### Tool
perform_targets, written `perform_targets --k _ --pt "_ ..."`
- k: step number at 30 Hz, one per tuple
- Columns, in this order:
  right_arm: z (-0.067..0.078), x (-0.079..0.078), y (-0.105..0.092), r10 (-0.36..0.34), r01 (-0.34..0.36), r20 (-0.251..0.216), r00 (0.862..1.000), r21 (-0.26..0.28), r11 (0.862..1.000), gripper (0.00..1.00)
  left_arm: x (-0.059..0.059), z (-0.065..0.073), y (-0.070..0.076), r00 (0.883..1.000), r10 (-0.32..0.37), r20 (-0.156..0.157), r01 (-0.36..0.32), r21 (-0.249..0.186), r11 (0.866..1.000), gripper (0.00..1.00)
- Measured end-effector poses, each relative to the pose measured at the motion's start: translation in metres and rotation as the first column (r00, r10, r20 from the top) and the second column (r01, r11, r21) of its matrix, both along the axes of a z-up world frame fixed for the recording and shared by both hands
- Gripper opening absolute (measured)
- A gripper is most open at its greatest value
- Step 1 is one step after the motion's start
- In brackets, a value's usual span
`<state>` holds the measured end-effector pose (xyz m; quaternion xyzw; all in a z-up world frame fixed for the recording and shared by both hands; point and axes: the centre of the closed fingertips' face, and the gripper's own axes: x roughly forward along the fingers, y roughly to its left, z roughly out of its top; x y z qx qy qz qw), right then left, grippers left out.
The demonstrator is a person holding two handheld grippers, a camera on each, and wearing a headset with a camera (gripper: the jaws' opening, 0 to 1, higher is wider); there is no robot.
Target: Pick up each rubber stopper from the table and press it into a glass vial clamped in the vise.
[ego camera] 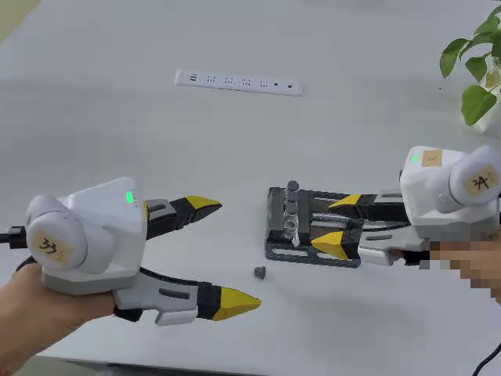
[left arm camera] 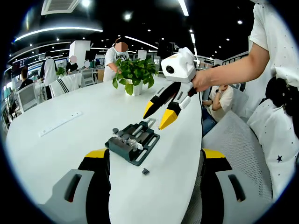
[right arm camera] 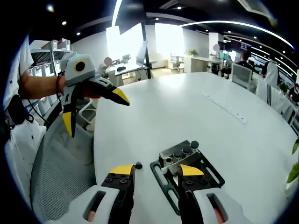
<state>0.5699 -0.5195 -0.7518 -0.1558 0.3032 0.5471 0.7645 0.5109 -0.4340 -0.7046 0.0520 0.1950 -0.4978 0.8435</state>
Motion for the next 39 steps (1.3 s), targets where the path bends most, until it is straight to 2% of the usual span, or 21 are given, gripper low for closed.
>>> perform_targets --k 2,9,20,26,36,37,39 --pt "0.000 -0.007 0.002 -0.003 0.003 0.000 1.000 0.031 1.000 0.33 -0.001 -0.001 0.000 1.000 -0.002 -0.003 0.002 0.003 1.000 0.78" --pt "-0.012 -0.028 0.006 -0.007 0.008 -0.011 1.000 0.078 0.997 0.33 -0.002 -0.007 0.000 1.000 -0.013 -0.014 0.014 0.014 1.000 0.78" --pt "-0.033 -0.049 0.020 -0.014 0.018 -0.038 0.999 0.097 0.995 0.29 -0.005 -0.020 0.006 0.999 -0.027 -0.033 0.029 0.044 0.999 0.78" --pt "-0.046 -0.052 0.033 -0.004 0.010 -0.060 0.998 0.100 0.995 0.24 -0.006 -0.024 0.009 0.999 -0.029 -0.045 0.031 0.049 0.998 0.78" --pt "-0.073 -0.043 0.054 0.020 -0.015 -0.066 0.998 0.073 0.997 0.19 -0.009 -0.035 0.010 0.997 -0.041 -0.068 0.045 0.069 0.997 0.77" --pt "-0.081 -0.042 0.056 0.026 -0.021 -0.073 0.997 0.068 0.997 0.19 -0.010 -0.037 0.010 0.996 -0.043 -0.072 0.049 0.074 0.996 0.77" --pt "-0.084 -0.040 0.058 0.031 -0.027 -0.069 0.997 0.063 0.998 0.19 -0.010 -0.038 0.011 0.996 -0.047 -0.075 0.053 0.078 0.996 0.77"
